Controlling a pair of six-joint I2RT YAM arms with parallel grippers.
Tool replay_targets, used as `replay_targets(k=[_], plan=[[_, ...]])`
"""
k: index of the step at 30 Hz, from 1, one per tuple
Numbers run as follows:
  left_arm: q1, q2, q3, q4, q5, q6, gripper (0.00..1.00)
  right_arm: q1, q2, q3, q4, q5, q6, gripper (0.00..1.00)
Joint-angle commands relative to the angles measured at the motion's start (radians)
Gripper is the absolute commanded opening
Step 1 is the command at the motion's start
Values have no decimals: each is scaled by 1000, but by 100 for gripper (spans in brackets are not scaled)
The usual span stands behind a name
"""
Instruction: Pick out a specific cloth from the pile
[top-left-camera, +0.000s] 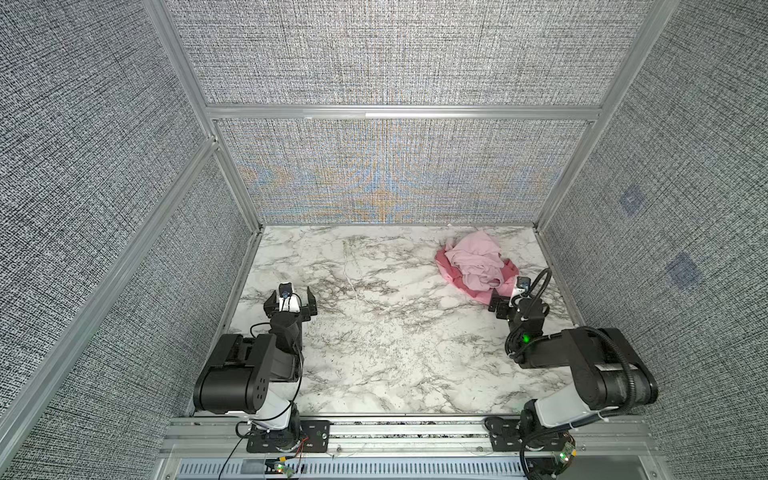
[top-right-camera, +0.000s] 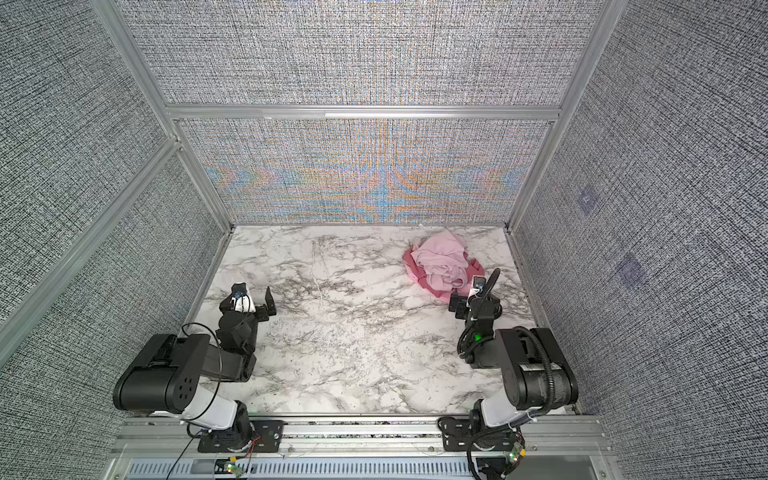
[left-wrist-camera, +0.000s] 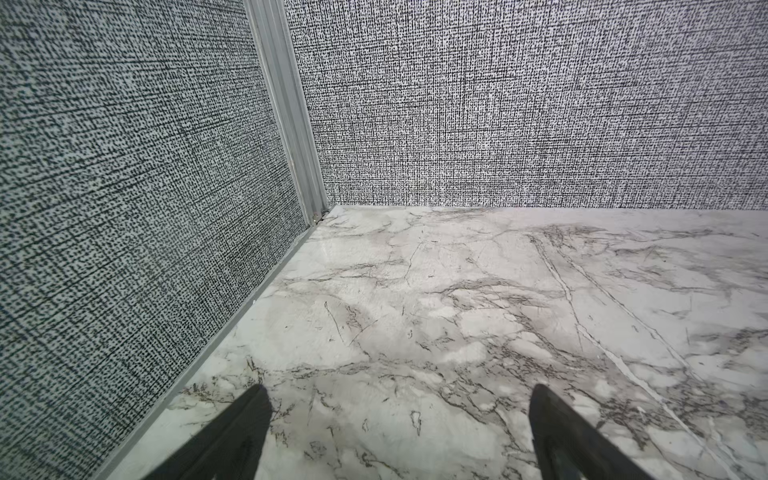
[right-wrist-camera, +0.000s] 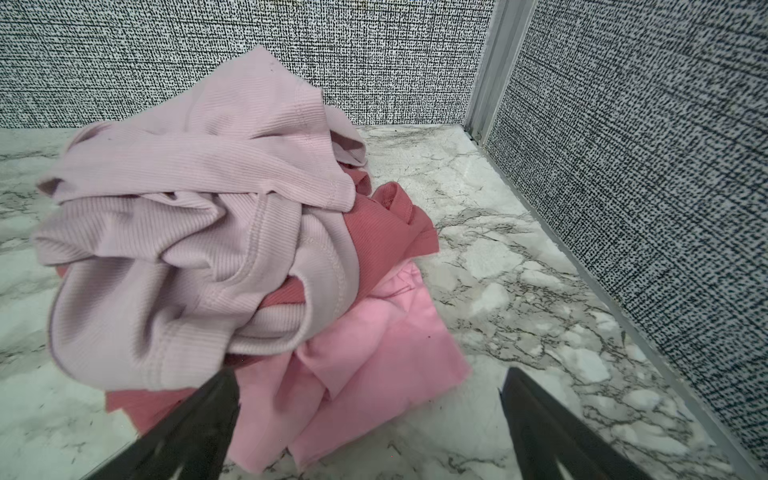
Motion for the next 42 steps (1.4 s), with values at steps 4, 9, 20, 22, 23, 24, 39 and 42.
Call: replay_targets(k=[4,9,20,22,23,24,39,42], plan=[[2,-2,0,28,3,0,99,0,1,9,20,-1,2,99],[1,-2,0,27,3,0,99,0,1,9,21,-1,2,99],[1,-2,0,29,3,0,99,1,1,7,20,-1,2,99],[2,-2,0,29,3,0,99,1,1,10,19,-1,2,99],[1,-2,0,28,3,0,99,0,1,9,19,-1,3,99],[1,-2,0,28,3,1,99,0,1,8,19,-1,2,99],[1,-2,0,28,3,1,99,-7,1,16,3,-13,9,99],[1,-1,5,19,4,-1,99,-20,1,26,-13,-35,16,99]])
